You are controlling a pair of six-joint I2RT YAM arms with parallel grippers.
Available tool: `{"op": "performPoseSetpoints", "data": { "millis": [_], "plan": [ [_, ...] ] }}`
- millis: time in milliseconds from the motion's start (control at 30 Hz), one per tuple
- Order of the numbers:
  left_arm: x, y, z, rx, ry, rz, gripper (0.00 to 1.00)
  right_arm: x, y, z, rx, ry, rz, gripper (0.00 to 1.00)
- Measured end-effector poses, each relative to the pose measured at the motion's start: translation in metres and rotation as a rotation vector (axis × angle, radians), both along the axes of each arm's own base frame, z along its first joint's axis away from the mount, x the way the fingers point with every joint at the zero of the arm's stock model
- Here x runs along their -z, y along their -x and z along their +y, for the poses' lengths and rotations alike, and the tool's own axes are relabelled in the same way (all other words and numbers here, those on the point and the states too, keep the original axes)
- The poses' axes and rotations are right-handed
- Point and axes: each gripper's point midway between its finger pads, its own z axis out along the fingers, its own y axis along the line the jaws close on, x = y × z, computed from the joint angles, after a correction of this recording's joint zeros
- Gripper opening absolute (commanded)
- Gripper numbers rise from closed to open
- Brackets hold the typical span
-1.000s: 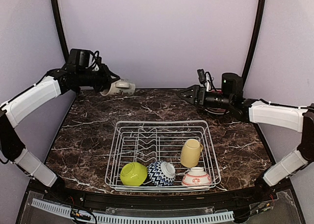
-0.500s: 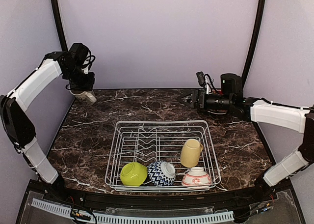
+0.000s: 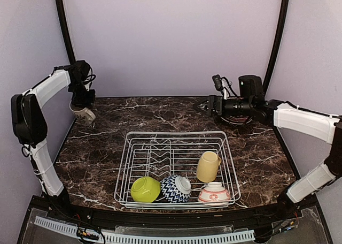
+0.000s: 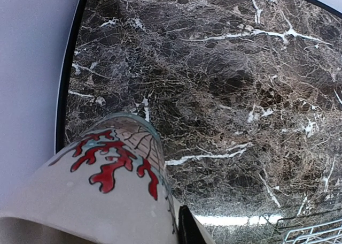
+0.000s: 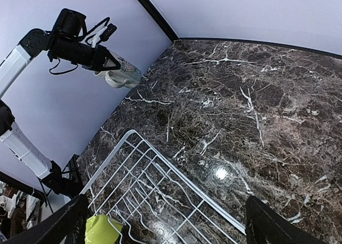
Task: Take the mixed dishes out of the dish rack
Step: Place the cup at the corner of the board.
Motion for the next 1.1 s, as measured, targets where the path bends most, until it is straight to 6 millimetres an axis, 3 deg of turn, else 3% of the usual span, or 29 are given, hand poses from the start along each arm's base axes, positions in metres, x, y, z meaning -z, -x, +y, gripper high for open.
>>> {"op": "performPoseSetpoints", "data": {
  "millis": [367,667,1100],
  "plan": [
    [0.054,0.001,0.01,0.001,0.029,0.076,0.01,0.009,-0.014,0.01,0.009,0.054,0.03,0.99],
    [0.068,0.0,0.007,0.008,0.047,0.094,0.02,0.007,-0.022,0.03,-0.016,0.069,0.014,0.99],
    [0.067,-0.007,0.0,0.046,0.077,0.059,0.5,0.024,-0.009,0.033,-0.03,0.189,-0.004,0.99]
  ]
}}
